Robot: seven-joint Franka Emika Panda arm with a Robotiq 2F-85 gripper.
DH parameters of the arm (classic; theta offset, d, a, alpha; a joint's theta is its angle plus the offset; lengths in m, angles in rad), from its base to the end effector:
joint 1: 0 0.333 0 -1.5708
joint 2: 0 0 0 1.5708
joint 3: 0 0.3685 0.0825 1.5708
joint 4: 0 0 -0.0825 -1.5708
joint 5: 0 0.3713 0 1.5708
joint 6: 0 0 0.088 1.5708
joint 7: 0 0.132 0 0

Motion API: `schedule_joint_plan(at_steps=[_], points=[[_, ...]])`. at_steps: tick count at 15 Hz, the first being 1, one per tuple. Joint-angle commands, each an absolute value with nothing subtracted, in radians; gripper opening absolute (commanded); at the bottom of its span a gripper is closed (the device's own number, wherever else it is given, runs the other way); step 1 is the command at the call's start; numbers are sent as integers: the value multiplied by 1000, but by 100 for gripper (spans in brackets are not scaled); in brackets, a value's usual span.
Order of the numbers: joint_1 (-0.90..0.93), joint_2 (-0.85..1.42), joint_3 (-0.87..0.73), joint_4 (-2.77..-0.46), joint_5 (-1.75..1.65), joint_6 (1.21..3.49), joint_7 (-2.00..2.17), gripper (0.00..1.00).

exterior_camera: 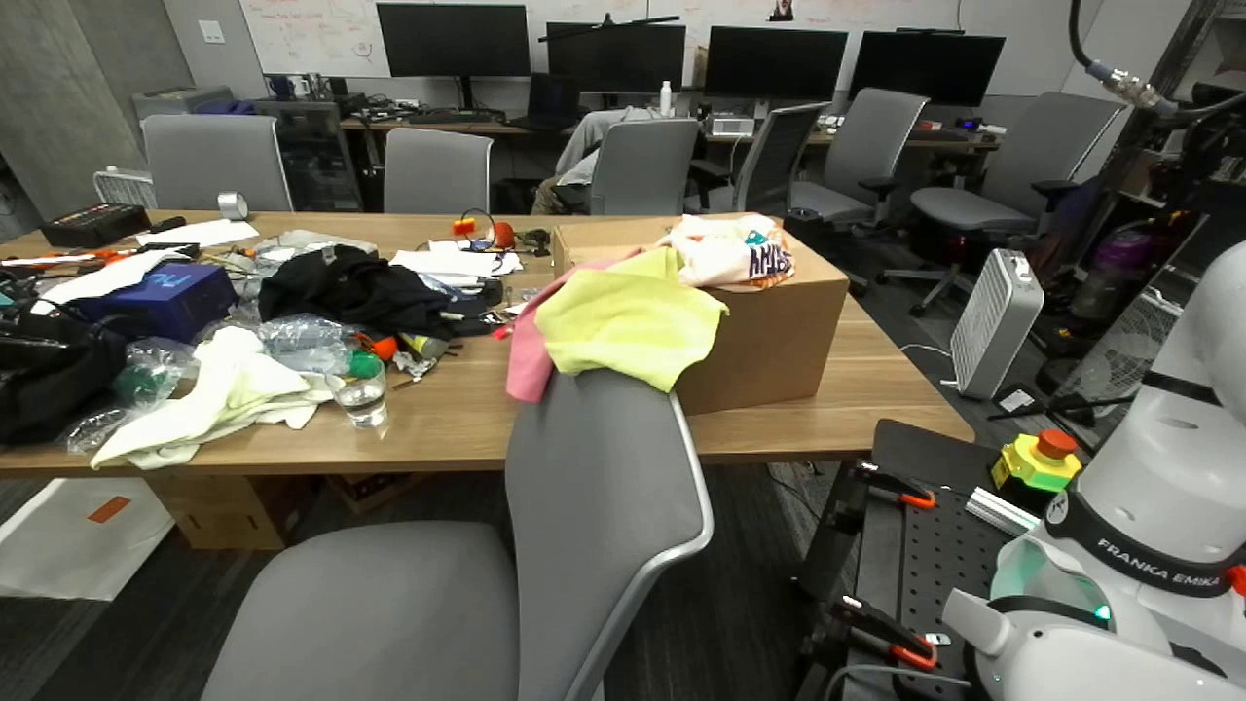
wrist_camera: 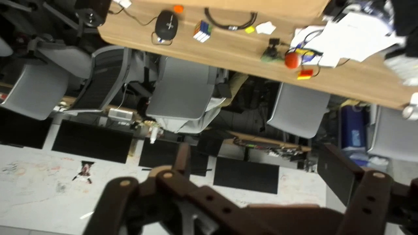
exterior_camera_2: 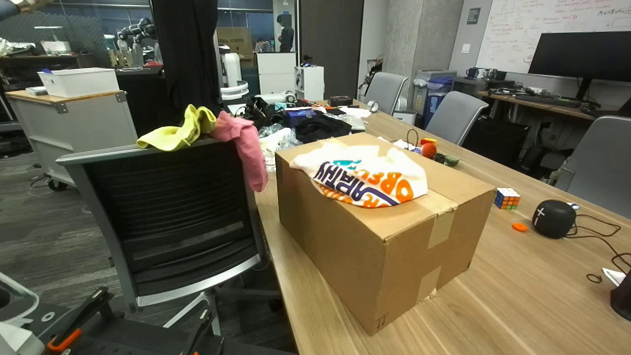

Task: Put the shirts on the chair onto the box

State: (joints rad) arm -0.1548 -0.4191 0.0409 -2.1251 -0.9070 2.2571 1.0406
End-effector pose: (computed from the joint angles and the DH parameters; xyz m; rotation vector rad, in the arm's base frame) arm 0.4443 -0.0833 0.6866 2.2184 -0.8768 1.0837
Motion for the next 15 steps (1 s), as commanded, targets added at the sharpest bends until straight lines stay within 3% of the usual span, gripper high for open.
schedule_joint_plan(at_steps=[1, 15], points=[[-43, -488, 66, -2220, -741, 2198, 917, 100], [190, -394, 265, -2305, -137, 2048, 494, 100]])
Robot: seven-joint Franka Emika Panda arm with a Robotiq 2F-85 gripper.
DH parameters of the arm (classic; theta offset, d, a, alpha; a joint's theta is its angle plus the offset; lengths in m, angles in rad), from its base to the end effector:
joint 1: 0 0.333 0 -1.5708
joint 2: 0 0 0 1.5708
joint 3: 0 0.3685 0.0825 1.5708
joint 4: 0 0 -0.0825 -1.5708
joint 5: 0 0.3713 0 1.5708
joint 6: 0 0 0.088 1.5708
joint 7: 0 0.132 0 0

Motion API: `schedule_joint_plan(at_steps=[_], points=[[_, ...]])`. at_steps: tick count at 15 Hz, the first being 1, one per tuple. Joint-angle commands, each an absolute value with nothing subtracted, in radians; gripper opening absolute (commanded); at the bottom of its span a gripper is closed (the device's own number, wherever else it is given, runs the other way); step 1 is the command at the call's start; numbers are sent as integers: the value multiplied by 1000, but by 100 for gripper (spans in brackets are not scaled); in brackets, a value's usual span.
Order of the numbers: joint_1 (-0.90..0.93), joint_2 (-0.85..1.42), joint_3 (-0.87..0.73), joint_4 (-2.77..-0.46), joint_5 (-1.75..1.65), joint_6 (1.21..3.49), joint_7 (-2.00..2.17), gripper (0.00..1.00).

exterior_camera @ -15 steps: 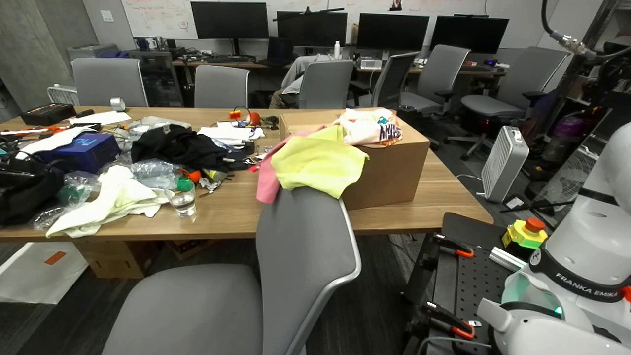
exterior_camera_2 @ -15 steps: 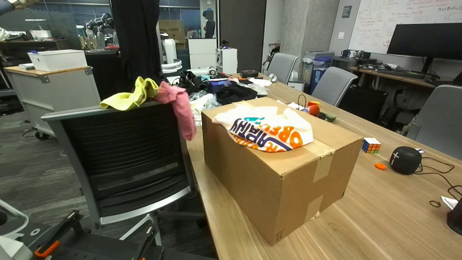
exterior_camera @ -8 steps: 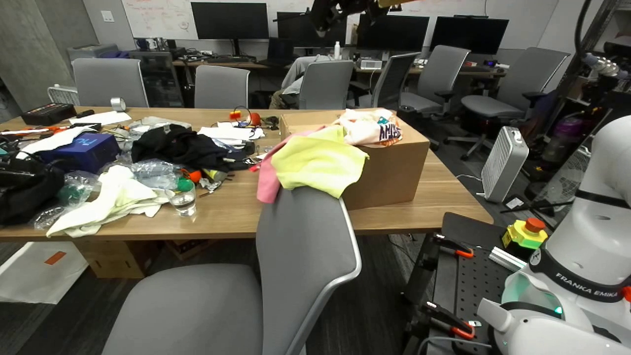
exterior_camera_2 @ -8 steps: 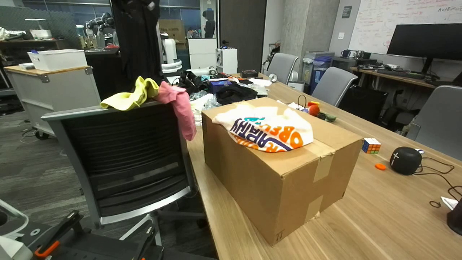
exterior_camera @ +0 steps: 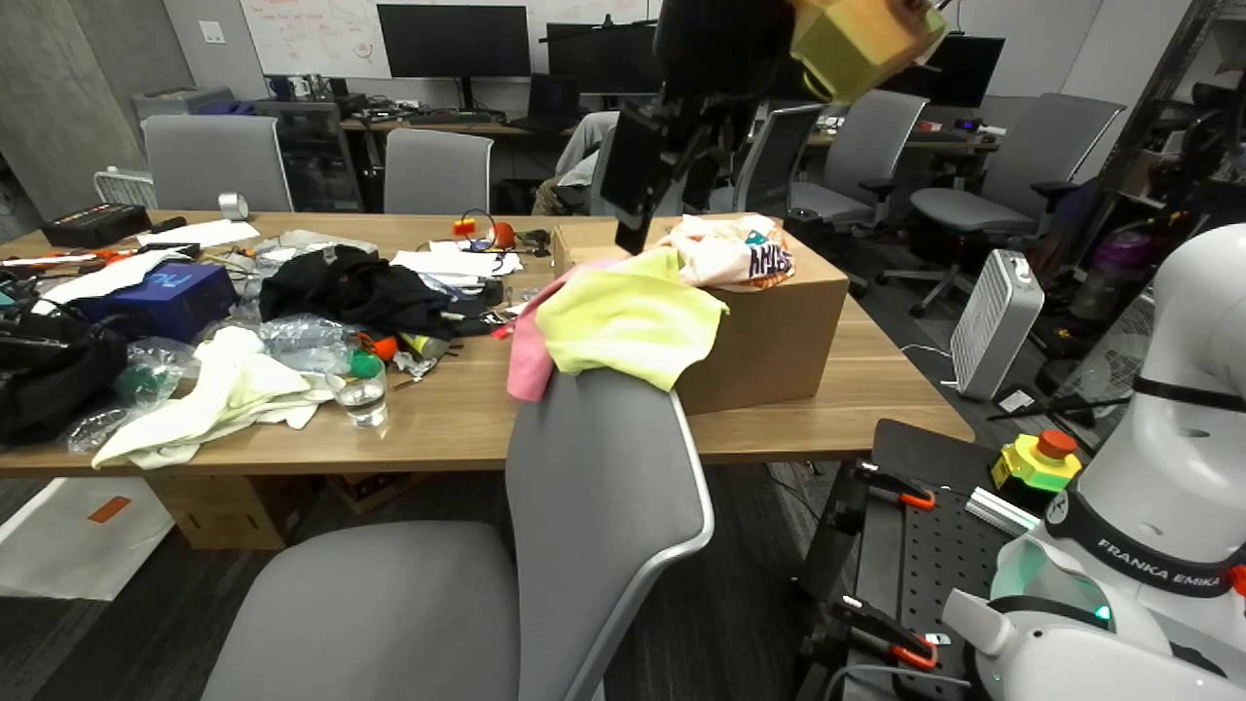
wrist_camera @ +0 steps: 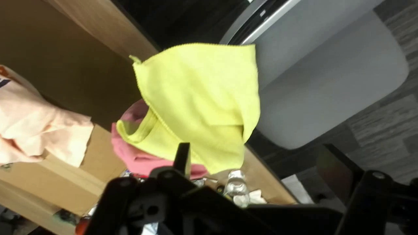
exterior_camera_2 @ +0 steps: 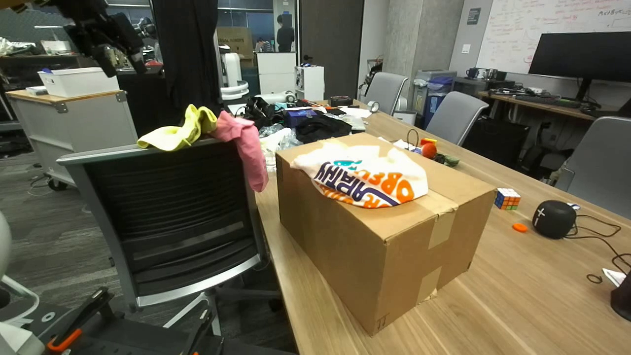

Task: Put the shirts on the chair onto the box

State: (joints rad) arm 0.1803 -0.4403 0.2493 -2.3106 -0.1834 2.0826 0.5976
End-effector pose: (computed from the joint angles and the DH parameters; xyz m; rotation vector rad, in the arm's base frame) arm 0.3757 0.1732 0.5567 2.9583 -0.1570 0.4535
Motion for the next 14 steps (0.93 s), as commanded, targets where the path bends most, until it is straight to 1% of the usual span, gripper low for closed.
schedule_joint_plan(at_steps=[1, 10, 14], points=[[182, -376, 278, -2302, -148, 2033, 482, 100], [142, -294, 284, -2318, -288, 2052, 451, 100], [129, -285, 280, -2335, -362, 2096, 462, 100]])
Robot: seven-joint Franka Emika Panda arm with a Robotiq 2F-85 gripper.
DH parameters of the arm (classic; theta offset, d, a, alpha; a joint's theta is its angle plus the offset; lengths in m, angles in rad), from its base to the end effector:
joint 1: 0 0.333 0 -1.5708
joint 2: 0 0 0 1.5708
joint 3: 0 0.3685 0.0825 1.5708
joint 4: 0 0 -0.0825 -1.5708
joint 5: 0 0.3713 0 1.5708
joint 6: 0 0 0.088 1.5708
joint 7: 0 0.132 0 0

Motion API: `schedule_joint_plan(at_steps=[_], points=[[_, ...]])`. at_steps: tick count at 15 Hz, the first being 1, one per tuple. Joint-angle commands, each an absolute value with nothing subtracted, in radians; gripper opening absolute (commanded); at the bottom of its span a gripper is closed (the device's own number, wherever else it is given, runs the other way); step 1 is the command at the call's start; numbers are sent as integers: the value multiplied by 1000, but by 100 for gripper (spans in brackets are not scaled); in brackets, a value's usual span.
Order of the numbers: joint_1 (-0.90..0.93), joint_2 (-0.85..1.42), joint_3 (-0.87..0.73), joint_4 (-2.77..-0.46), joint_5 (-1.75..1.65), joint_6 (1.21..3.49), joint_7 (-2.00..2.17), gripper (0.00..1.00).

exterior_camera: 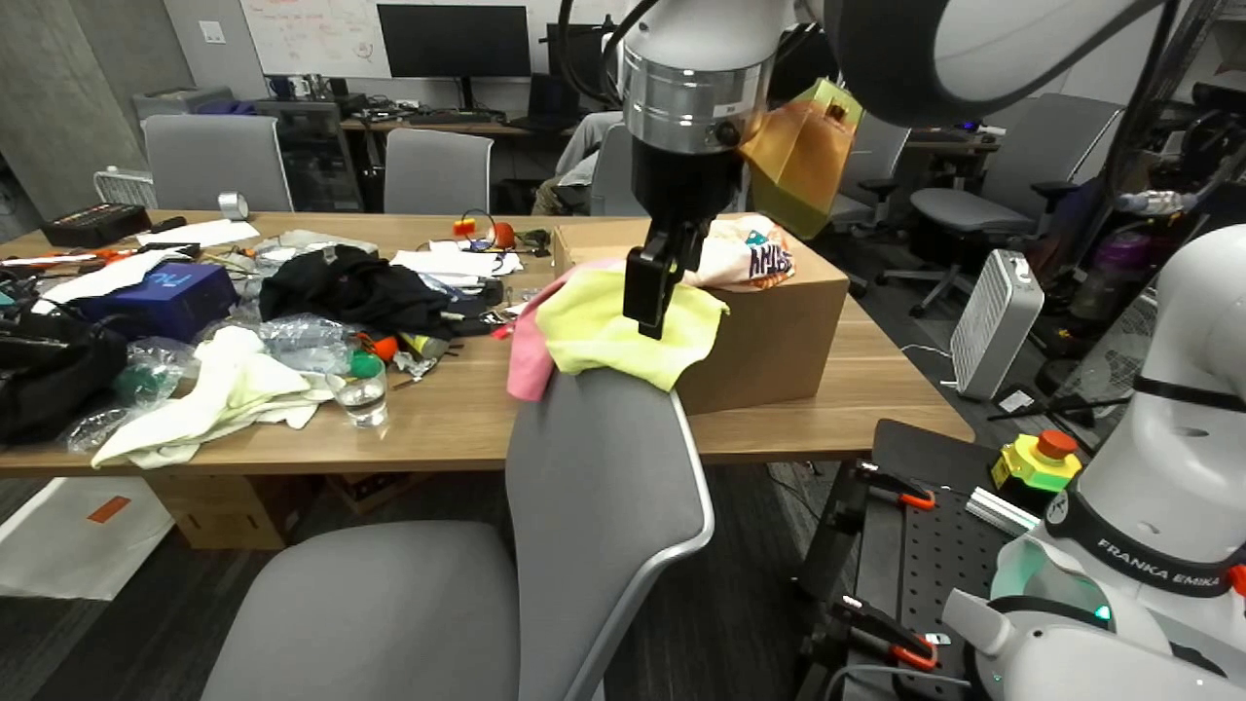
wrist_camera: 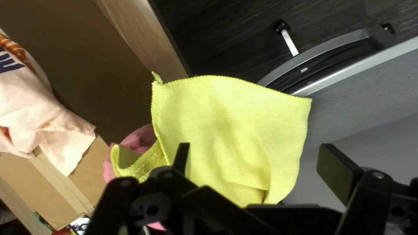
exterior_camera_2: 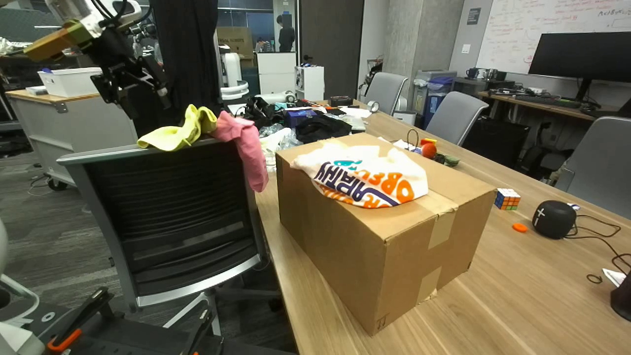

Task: Put the shirts on the chair onto the box

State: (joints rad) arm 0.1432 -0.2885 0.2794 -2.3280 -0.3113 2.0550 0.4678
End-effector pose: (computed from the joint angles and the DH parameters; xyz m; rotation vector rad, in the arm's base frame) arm 0.4042 0.1641 0.4850 2.8104 0.1265 0.2131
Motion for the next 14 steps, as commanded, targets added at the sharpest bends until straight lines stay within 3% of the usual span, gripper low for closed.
schedule_joint_plan(at_steps=[1, 14], points=[[126, -285, 280, -2343, -378, 2113, 466, 100], [100, -234, 271, -2414, -422, 2273, 496, 100]])
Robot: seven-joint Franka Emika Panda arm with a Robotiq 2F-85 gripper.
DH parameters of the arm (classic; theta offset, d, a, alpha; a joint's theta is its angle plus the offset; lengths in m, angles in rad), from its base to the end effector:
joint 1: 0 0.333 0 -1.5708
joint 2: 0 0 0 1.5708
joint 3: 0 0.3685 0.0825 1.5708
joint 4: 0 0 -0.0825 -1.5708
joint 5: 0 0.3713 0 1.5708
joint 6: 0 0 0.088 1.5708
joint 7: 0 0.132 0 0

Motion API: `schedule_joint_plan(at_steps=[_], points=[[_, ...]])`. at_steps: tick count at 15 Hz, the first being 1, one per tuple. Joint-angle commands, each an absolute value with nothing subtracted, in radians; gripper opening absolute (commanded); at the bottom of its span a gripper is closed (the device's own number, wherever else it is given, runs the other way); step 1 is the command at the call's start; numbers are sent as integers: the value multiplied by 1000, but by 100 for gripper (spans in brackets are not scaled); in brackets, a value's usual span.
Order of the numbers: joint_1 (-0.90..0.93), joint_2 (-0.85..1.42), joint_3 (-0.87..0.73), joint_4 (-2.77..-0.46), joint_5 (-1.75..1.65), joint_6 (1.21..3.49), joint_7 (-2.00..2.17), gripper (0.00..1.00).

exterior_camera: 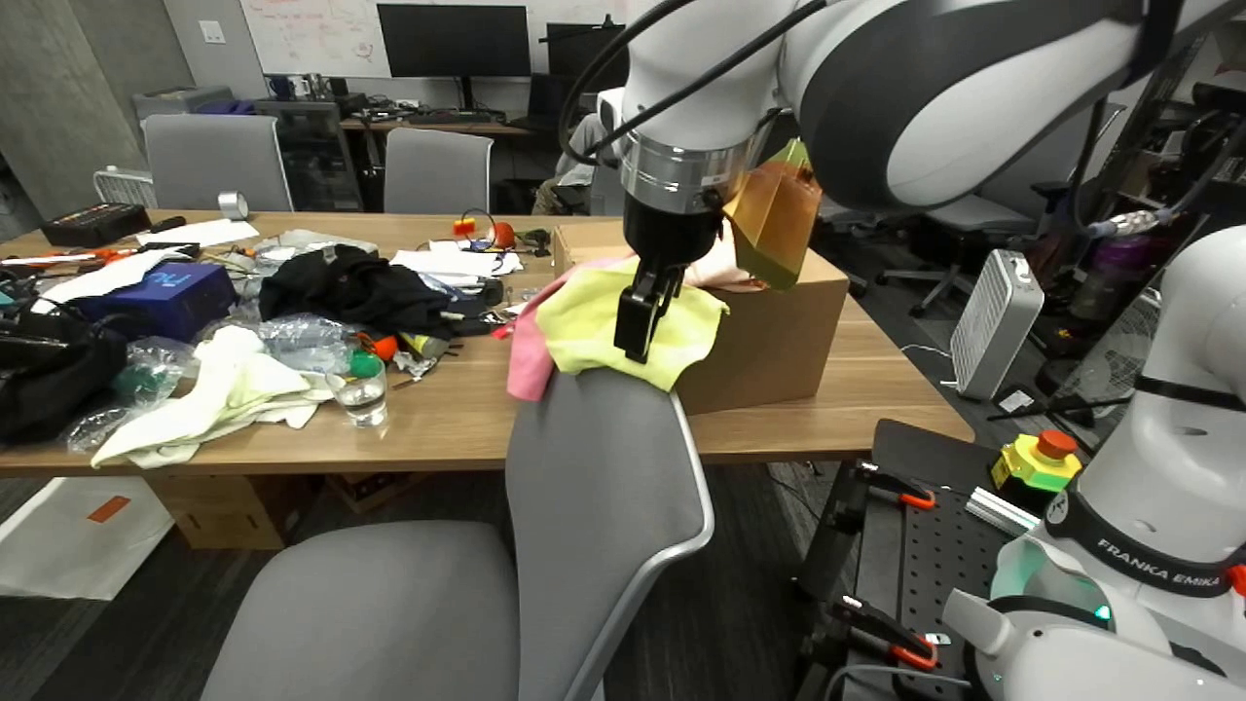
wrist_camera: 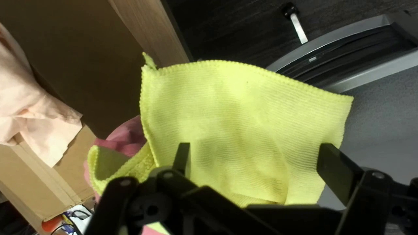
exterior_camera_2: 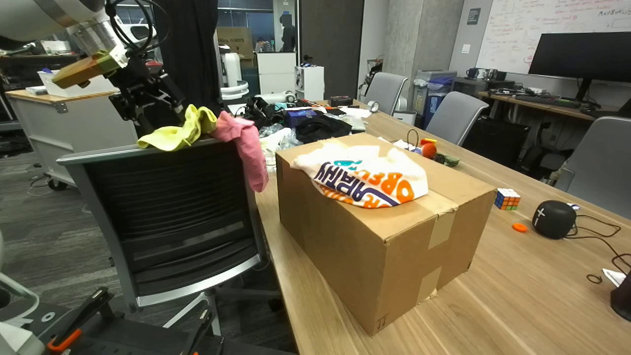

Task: Put the shirts on the chair onto the box

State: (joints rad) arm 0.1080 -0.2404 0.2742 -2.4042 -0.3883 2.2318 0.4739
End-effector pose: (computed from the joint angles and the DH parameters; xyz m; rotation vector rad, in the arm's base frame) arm 0.4196 0.1524 0.4460 2.7988 0.1893 0.2864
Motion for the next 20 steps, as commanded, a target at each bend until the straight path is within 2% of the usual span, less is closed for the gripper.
schedule_joint_plan(at_steps=[1, 11, 12, 20], points=[[98, -232, 271, -2416, -426, 2278, 499, 100], [67, -192, 264, -2450, -520, 2364, 599, 100], [68, -191, 264, -2450, -519, 2365, 602, 82], [77, -217, 261, -2449, -497, 2376, 584, 22]])
